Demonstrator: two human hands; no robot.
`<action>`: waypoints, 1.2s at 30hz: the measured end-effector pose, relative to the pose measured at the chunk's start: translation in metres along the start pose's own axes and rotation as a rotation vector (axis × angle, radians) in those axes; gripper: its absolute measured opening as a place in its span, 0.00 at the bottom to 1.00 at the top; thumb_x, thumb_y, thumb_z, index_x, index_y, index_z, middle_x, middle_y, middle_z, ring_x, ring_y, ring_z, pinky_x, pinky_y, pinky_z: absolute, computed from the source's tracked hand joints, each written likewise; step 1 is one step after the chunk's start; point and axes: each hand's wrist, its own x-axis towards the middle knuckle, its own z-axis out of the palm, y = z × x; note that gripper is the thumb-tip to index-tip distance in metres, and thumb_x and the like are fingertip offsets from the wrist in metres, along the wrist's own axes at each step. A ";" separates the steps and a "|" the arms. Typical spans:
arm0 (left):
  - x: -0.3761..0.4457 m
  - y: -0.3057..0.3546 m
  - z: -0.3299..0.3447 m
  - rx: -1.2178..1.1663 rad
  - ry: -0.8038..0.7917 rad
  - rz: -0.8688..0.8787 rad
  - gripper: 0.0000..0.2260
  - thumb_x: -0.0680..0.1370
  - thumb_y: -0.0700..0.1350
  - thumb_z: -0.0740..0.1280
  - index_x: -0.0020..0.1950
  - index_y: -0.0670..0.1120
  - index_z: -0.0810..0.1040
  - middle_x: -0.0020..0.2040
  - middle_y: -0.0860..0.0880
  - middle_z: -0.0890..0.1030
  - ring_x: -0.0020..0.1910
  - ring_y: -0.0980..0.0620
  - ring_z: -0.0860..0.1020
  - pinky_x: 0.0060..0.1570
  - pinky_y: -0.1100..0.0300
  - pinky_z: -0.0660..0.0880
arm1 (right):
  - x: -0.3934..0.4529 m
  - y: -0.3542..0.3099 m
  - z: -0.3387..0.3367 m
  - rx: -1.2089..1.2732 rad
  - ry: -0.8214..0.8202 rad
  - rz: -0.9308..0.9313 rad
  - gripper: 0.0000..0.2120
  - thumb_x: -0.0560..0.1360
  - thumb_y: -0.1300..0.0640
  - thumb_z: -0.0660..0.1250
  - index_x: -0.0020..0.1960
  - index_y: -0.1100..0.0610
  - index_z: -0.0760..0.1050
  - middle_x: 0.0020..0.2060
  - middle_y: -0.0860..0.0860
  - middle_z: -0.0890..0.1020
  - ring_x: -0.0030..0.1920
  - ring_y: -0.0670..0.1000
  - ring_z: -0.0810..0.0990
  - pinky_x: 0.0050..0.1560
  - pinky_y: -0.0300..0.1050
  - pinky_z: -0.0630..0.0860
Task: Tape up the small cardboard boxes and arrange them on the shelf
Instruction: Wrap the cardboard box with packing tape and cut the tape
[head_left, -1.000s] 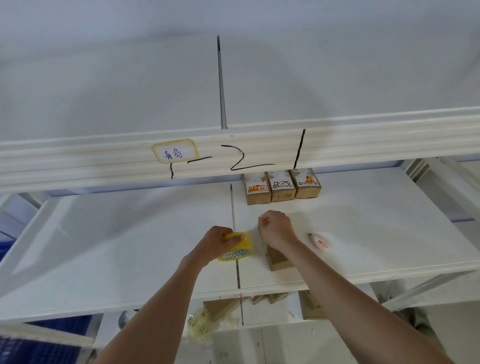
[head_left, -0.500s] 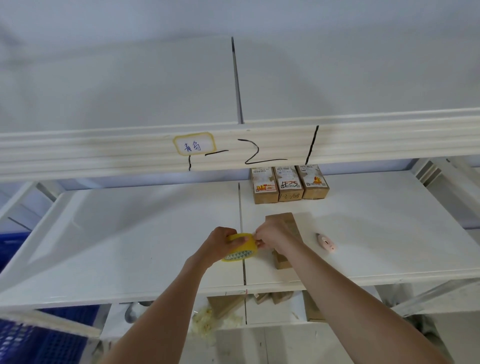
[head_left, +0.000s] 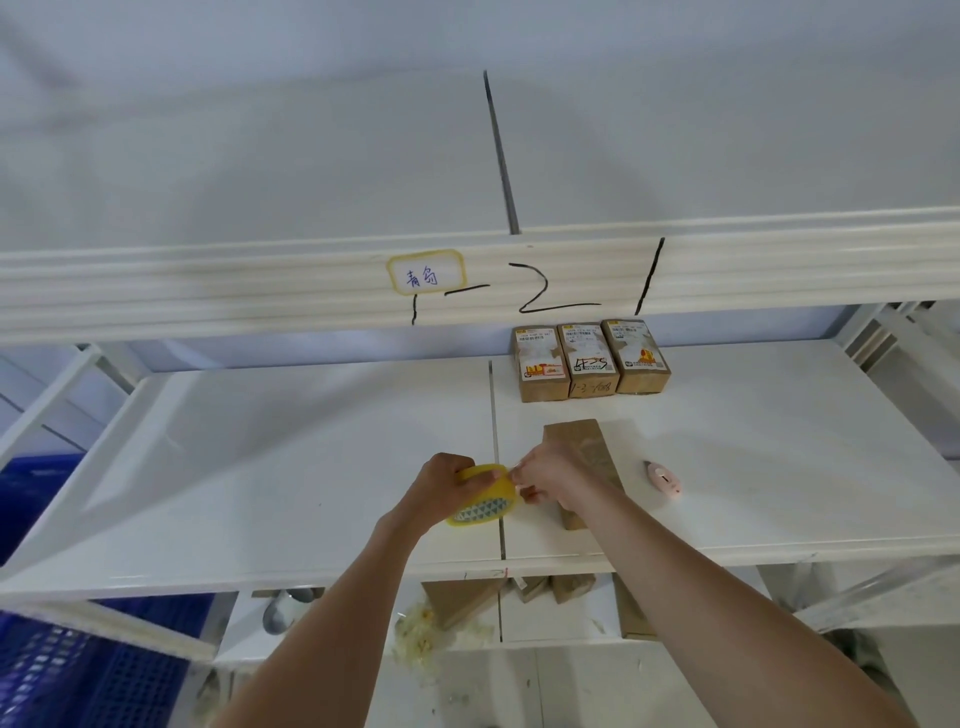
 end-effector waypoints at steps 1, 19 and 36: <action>0.000 0.000 0.000 0.012 0.006 0.001 0.18 0.78 0.59 0.69 0.33 0.50 0.74 0.33 0.51 0.77 0.33 0.55 0.78 0.34 0.65 0.72 | -0.001 0.000 0.000 0.000 -0.007 0.002 0.13 0.77 0.66 0.72 0.59 0.69 0.77 0.53 0.62 0.83 0.49 0.58 0.85 0.52 0.52 0.85; -0.009 0.008 0.002 0.189 0.002 -0.075 0.25 0.76 0.68 0.66 0.38 0.45 0.79 0.35 0.48 0.80 0.35 0.49 0.80 0.34 0.60 0.72 | -0.014 -0.023 -0.001 -0.191 0.064 -0.109 0.06 0.74 0.70 0.70 0.51 0.67 0.80 0.44 0.63 0.85 0.45 0.58 0.87 0.48 0.50 0.85; -0.041 -0.011 0.001 -0.101 0.010 -0.214 0.21 0.78 0.64 0.66 0.39 0.46 0.79 0.39 0.48 0.82 0.37 0.50 0.80 0.38 0.59 0.74 | -0.043 -0.033 0.006 -0.236 -0.047 -0.287 0.04 0.75 0.66 0.75 0.49 0.62 0.85 0.42 0.61 0.86 0.37 0.54 0.86 0.43 0.47 0.85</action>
